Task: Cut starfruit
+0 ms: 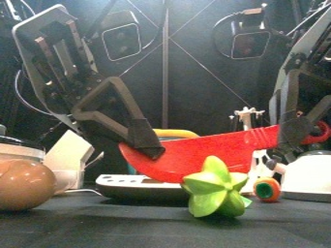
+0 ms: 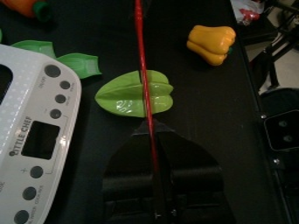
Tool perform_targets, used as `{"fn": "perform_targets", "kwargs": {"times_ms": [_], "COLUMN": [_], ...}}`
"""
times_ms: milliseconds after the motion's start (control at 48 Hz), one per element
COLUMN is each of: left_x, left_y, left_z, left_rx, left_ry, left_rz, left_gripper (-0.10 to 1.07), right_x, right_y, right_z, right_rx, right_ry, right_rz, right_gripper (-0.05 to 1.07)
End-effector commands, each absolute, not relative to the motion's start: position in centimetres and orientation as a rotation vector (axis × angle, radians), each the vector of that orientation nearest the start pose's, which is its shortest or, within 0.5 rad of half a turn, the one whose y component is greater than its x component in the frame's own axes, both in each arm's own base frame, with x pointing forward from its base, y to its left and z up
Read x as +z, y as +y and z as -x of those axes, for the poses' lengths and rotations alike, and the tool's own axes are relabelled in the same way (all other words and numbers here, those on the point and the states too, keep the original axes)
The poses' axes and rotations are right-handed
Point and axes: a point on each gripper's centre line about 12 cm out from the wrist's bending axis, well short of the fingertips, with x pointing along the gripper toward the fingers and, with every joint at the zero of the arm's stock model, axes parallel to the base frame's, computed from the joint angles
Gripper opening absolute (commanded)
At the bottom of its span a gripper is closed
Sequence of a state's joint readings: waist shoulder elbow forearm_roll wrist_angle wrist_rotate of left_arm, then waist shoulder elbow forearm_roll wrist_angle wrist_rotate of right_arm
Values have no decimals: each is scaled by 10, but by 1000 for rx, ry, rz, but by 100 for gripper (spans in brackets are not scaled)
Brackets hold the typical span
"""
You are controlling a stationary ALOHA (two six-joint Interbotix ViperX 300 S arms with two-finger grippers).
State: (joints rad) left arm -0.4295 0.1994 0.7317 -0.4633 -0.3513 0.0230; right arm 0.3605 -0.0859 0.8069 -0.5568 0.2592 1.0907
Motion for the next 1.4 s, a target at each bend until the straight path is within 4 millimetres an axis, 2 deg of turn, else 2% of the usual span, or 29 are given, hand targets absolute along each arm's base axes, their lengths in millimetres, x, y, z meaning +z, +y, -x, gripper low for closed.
{"fn": "perform_targets", "kwargs": {"times_ms": [0, 229, 646, 979, 1375], "left_x": [101, 99, 103, 88, 86], "left_y": [-160, -151, -151, -151, -150], "left_z": [-354, -356, -358, -356, -356], "left_rx": [-204, -210, -220, -213, -210], "left_ry": [638, 639, 626, 666, 670], "left_rz": [163, 88, 63, 53, 52], "left_gripper": [30, 30, 30, 30, 30], "right_x": [134, 126, 128, 119, 116], "right_y": [94, 93, 95, 96, 97], "right_z": [-306, -306, -310, -312, -314], "right_rx": [-86, -95, -94, -98, -104], "right_ry": [966, 986, 981, 1002, 1010], "right_rz": [-273, -269, -273, -267, -267], "right_gripper": [35, 35, 35, 35, 35]}}
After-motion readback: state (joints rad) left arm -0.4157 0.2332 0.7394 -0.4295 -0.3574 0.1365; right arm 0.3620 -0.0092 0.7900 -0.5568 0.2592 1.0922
